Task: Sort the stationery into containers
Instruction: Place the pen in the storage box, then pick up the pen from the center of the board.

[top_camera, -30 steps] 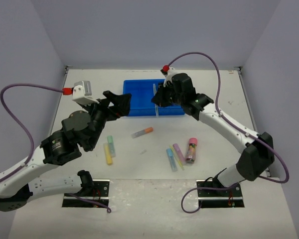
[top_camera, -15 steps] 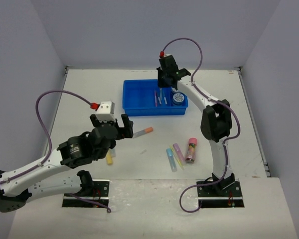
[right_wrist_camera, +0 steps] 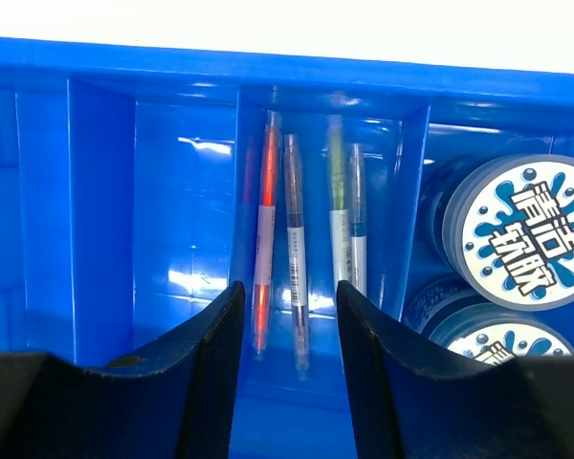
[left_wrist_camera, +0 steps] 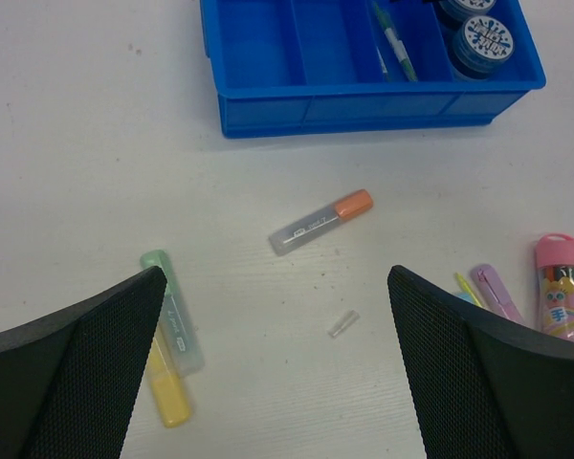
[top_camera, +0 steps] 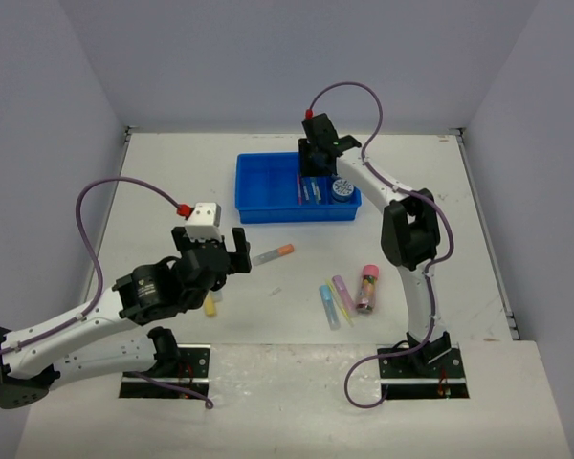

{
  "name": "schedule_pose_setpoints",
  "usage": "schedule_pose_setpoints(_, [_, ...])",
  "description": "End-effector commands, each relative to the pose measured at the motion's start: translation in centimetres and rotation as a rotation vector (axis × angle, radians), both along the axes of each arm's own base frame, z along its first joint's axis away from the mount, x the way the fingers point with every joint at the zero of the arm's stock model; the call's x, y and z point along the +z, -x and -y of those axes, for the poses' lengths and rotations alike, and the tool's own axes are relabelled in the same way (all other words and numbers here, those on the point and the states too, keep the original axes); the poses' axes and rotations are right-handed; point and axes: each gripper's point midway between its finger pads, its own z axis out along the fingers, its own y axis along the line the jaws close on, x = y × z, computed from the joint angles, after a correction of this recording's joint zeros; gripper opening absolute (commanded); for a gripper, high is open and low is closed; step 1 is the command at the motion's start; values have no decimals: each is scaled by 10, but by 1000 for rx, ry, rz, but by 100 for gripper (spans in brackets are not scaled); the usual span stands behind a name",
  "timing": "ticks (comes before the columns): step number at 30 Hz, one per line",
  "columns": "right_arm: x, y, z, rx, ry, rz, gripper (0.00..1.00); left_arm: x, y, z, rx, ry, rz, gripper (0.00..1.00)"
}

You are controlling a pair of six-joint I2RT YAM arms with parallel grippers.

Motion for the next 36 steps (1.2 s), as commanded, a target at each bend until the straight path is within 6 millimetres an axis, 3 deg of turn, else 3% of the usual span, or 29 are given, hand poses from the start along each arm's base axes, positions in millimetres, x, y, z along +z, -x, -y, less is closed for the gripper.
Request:
schedule_pose_setpoints(1, [63, 0, 5, -7, -27, 99, 45, -2, -2, -5, 42, 2, 4, 100])
schedule_pose_setpoints(3, [77, 11, 10, 2, -20, 102, 45, -7, -2, -3, 50, 4, -10, 100])
schedule_pose_setpoints(6, [96, 53, 19, 52, -19, 94, 44, -13, -2, -1, 75, 21, -33, 100])
schedule_pose_setpoints(7, [97, 73, 21, 79, -19, 79, 42, -15, -1, -3, 86, 24, -42, 100])
schedule_pose_setpoints(9, [118, 125, 30, 132, -39, 97, 39, -16, 0, -4, 99, 30, -52, 100])
schedule_pose_setpoints(10, [88, 135, 38, 126, 3, 34, 39, -16, 1, -4, 97, 30, -52, 100])
schedule_pose_setpoints(11, [77, 172, 39, 155, 32, 20, 39, -15, 2, -5, 88, 30, -53, 100])
schedule_pose_setpoints(15, [37, 242, 58, 132, 75, -73, 39, -9, 5, -6, 48, 32, -40, 100])
schedule_pose_setpoints(18, [10, 268, 75, 71, 98, -111, 38, -6, 7, -2, 10, 48, -31, 100])
schedule_pose_setpoints(20, [-2, 277, 83, 31, 100, -136, 32, -11, 9, 3, -34, 40, -36, 100])
schedule_pose_setpoints(27, [-44, 314, 68, 113, 111, -263, 25, -18, 11, 17, -106, 41, -46, 100])
schedule_pose_setpoints(36, [-70, 331, 61, 142, 133, -319, 23, -29, 12, 25, -131, 43, -65, 100])
